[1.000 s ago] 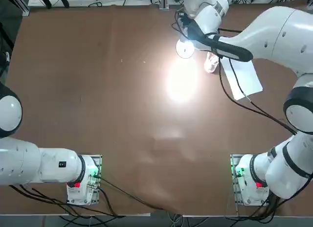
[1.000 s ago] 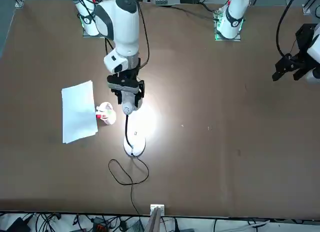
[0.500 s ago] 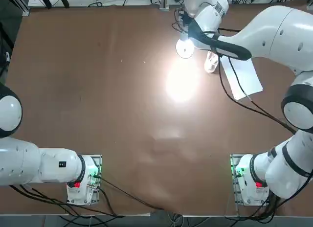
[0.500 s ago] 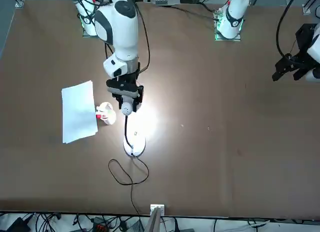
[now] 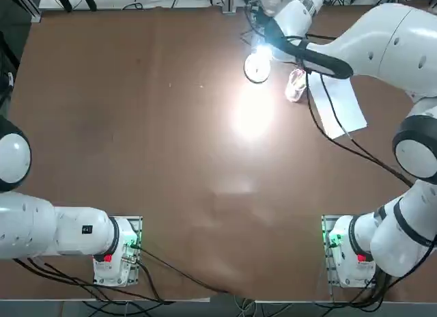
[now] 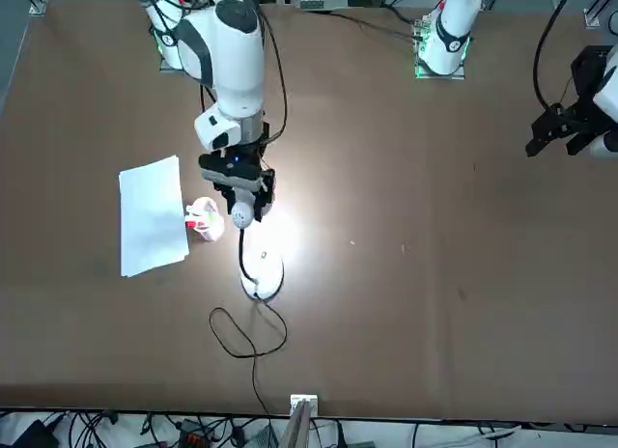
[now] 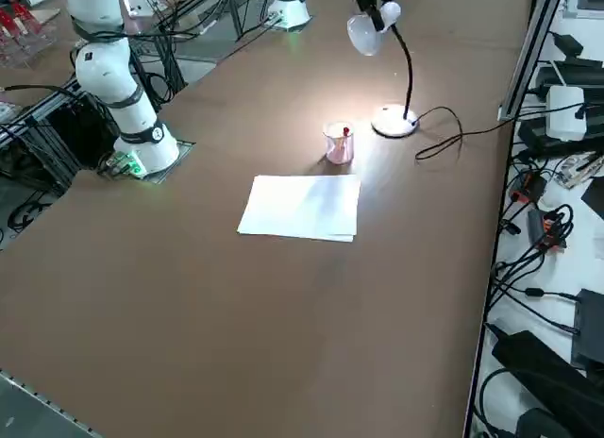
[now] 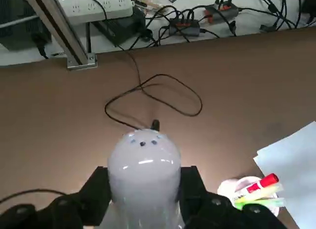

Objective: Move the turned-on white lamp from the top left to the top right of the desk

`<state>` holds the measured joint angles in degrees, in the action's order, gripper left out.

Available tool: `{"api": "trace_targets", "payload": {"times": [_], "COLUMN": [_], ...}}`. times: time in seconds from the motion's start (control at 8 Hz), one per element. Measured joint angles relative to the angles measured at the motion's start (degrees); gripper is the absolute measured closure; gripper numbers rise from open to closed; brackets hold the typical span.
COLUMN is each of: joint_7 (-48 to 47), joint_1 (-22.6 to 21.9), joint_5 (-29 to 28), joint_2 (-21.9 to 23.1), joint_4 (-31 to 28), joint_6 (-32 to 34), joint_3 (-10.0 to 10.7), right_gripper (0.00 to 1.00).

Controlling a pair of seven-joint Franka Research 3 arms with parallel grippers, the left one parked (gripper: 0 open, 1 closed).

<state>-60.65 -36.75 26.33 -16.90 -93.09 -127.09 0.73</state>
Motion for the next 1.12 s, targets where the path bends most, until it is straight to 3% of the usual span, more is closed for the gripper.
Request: {"api": "trace_targets", "payload": {"times": [0.5,1.12], "joint_7": [0.7,11.3], "joint_1": [8.7,28.6], "joint_5": [-0.4,-0.3], "joint_2": [1.0,0.6], "joint_4": [7.9,11.2], "joint_6": [1.9,0.7], "joint_3": [0.4,0.8], "right_gripper": [0.27,0.27]}}
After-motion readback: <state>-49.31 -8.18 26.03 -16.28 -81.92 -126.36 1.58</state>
